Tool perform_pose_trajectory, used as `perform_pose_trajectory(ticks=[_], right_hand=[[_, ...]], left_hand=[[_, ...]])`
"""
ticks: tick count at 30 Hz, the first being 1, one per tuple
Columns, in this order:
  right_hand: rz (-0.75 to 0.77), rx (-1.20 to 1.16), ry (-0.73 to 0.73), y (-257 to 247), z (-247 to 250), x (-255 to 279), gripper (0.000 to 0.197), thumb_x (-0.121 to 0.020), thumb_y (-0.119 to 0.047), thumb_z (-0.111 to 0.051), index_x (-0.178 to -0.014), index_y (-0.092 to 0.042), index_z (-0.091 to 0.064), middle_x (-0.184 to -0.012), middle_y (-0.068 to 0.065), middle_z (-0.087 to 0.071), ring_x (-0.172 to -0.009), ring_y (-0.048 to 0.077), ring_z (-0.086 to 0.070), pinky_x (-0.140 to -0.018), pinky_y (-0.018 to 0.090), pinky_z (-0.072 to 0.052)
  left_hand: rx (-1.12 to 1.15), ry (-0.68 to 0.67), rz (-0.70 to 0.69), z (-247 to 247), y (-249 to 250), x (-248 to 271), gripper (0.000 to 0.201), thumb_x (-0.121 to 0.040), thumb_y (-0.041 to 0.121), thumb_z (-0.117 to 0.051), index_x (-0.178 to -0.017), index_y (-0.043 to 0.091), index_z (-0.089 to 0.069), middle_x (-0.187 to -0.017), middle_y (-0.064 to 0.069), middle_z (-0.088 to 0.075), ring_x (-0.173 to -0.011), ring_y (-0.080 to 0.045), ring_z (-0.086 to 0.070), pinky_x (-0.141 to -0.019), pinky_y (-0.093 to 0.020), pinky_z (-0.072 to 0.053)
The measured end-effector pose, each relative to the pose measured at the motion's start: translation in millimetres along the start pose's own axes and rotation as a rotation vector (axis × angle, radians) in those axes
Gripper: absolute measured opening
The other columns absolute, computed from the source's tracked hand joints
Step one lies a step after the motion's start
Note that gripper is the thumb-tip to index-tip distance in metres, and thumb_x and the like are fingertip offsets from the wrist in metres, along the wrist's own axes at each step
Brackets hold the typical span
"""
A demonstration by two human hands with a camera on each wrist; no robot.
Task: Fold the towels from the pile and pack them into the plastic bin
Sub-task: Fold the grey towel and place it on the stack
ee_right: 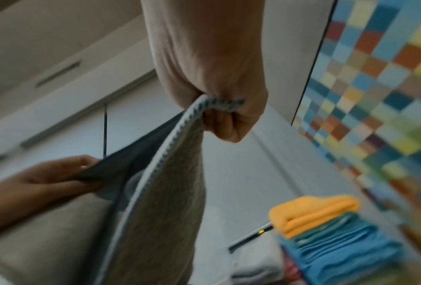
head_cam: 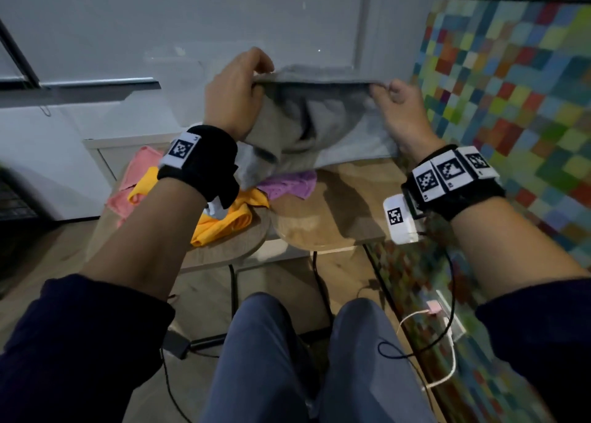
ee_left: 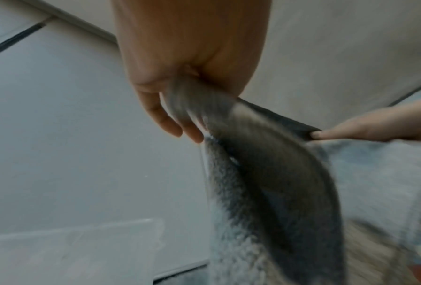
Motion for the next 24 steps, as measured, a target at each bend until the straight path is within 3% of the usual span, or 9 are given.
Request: perform_pose_trajectory(ticks=[2,5,9,11,14,17,19,21,24], right_hand=[[-0.017,0.21,-0.206,5.6,5.2,4.3,0.033,-0.086,-0.028,-0.068,-0.069,-0.002,-0.056,-0.068,0.01,-0.046,-0.065,0.017,-0.043,-0.057,0.02,-0.034],[-0.031,0.537,-0.41,32.2,18.4,8.3,0.031,-0.08,-0.025,-0.074,-0.071,0.002,-0.061,-0.068,0.009,-0.043,-0.057,0.009,-0.039,-0.045,0.015,-0.026],[-0.113,0.45,-0.268,60.0,40.7,5.2,0.018,-0.086,-0.012,-0.067,-0.073,0.0,-0.061,-0.065,0.007,-0.049,-0.055,0.002,-0.045,-0.049,0.01,-0.034],[-0.184,0.364,-0.143,71.7,49.2,5.8,0.027,-0.089,-0.012,-0.062,-0.065,-0.007,-0.052,-0.065,0.004,-0.047,-0.057,0.005,-0.045,-0.047,0.012,-0.036],[-0.285,0.202,-0.064,78.4,49.9,8.9,0.029,-0.092,-0.018,-0.059,-0.067,-0.015,-0.045,-0.071,0.009,-0.047,-0.04,0.008,-0.05,-0.036,0.016,-0.042],[-0.367,0.105,-0.047,65.1,39.2,9.9,0.018,-0.092,-0.021,-0.06,-0.082,-0.016,-0.046,-0.068,0.007,-0.045,-0.025,0.006,-0.038,-0.029,0.016,-0.036],[-0.4,-0.036,-0.074,48.4,23.6,11.3,0.013,-0.091,-0.017,-0.06,-0.094,-0.014,-0.048,-0.053,0.005,-0.046,-0.025,0.006,-0.035,-0.031,0.016,-0.036],[-0.384,-0.202,-0.131,27.6,4.1,14.8,0.011,-0.09,-0.013,-0.06,-0.089,-0.017,-0.05,-0.04,-0.001,-0.047,-0.025,0.007,-0.035,-0.032,0.017,-0.039],[-0.326,-0.336,-0.273,-2.8,-25.3,23.3,0.014,-0.092,-0.01,-0.056,-0.082,-0.019,-0.051,-0.038,-0.003,-0.049,-0.027,0.008,-0.036,-0.035,0.02,-0.044]], left_hand=[[-0.043,0.006,0.099,-1.5,-16.8,2.5,0.03,-0.081,0.008,-0.045,-0.106,0.017,-0.058,-0.112,-0.009,-0.062,-0.106,-0.032,-0.054,-0.079,-0.038,-0.041],[-0.108,-0.077,0.281,-10.6,-51.9,14.0,0.02,-0.085,0.019,-0.056,-0.104,0.017,-0.062,-0.108,-0.016,-0.064,-0.103,-0.037,-0.057,-0.079,-0.04,-0.044],[0.259,0.041,0.515,-19.4,-90.2,37.6,0.012,-0.079,0.015,-0.069,-0.084,0.015,-0.058,-0.084,-0.015,-0.066,-0.078,-0.03,-0.062,-0.071,-0.036,-0.047],[0.547,0.168,0.62,-19.5,-100.3,42.7,0.03,-0.078,0.009,-0.069,-0.074,0.023,-0.043,-0.068,-0.007,-0.058,-0.06,-0.019,-0.054,-0.066,-0.035,-0.045],[0.691,0.249,0.611,-22.2,-104.2,33.2,0.036,-0.081,0.001,-0.062,-0.063,0.021,-0.039,-0.057,-0.001,-0.051,-0.054,-0.012,-0.046,-0.061,-0.03,-0.042],[0.68,0.191,0.516,-28.3,-84.5,16.6,0.038,-0.082,-0.014,-0.046,-0.061,0.016,-0.055,-0.05,0.017,-0.058,-0.052,0.009,-0.052,-0.061,-0.012,-0.043],[0.719,0.129,0.464,-33.5,-55.7,10.3,0.032,-0.084,-0.016,-0.041,-0.085,0.002,-0.067,-0.07,0.013,-0.065,-0.062,0.014,-0.057,-0.069,-0.005,-0.045],[0.722,0.07,0.41,-37.6,-27.0,5.0,0.033,-0.087,-0.012,-0.039,-0.106,-0.003,-0.065,-0.09,-0.002,-0.063,-0.066,0.013,-0.056,-0.07,-0.003,-0.044],[0.711,-0.055,0.316,-46.2,4.7,-0.1,0.028,-0.09,-0.004,-0.045,-0.109,0.001,-0.065,-0.097,-0.005,-0.062,-0.064,0.008,-0.055,-0.067,-0.005,-0.044]])
Point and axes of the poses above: each hand's wrist, its own x-axis away from the middle knuckle, its own z-axis out of the back of the hand, y = z × x, the point moved 4 cm from there along -x, towards the middle knuckle
